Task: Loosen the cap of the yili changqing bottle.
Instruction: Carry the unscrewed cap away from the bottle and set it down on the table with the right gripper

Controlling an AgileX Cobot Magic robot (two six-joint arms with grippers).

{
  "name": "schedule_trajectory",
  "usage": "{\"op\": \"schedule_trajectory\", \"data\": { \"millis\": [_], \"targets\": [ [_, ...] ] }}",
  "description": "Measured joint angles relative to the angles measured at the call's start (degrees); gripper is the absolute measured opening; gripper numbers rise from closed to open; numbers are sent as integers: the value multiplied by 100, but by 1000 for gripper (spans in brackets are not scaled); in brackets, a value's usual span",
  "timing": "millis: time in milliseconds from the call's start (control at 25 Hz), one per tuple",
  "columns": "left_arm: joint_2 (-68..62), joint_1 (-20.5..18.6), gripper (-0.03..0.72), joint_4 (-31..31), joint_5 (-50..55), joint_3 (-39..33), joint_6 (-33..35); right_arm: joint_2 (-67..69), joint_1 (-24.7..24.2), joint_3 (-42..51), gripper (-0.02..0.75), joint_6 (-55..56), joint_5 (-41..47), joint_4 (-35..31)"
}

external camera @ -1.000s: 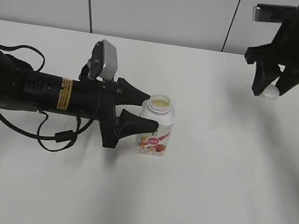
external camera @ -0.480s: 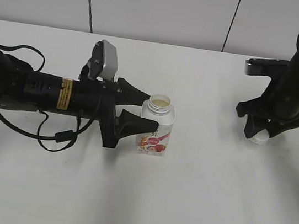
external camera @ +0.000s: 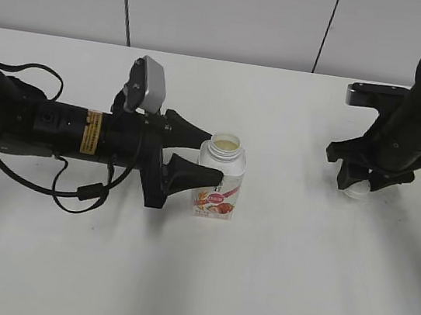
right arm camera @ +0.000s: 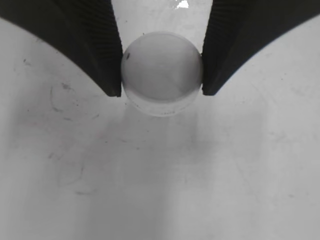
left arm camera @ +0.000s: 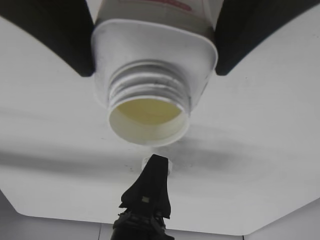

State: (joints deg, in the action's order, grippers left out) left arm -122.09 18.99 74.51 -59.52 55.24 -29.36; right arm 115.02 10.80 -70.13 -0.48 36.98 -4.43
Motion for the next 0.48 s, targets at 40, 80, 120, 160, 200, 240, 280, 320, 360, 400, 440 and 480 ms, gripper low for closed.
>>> {"op": "schedule_trajectory", "data": {
  "millis": [40,80,120,160,200,240,280,320,360,400,440,480],
  "targets": [
    [0,0,440,0,0,0,0,0,0,0,387,48,0,0],
    [0,0,440,0,0,0,0,0,0,0,387,48,0,0],
    [0,0,440,0,0,0,0,0,0,0,387,48,0,0],
    [0,0,440,0,0,0,0,0,0,0,391,48,0,0],
    [0,0,440,0,0,0,0,0,0,0,404,48,0,0],
    [0,0,440,0,0,0,0,0,0,0,433,78,0,-7],
    [0,0,440,0,0,0,0,0,0,0,470,78,0,-7],
    [0,0,440,0,0,0,0,0,0,0,505,48,0,-11],
    [0,0,440,0,0,0,0,0,0,0,527,48,0,-11],
    [0,0,440,0,0,0,0,0,0,0,543,48,5,-11],
    [0,0,440,0,0,0,0,0,0,0,553,48,5,-11],
    [0,0,440,0,0,0,0,0,0,0,558,2,5,-11]
  ]
}}
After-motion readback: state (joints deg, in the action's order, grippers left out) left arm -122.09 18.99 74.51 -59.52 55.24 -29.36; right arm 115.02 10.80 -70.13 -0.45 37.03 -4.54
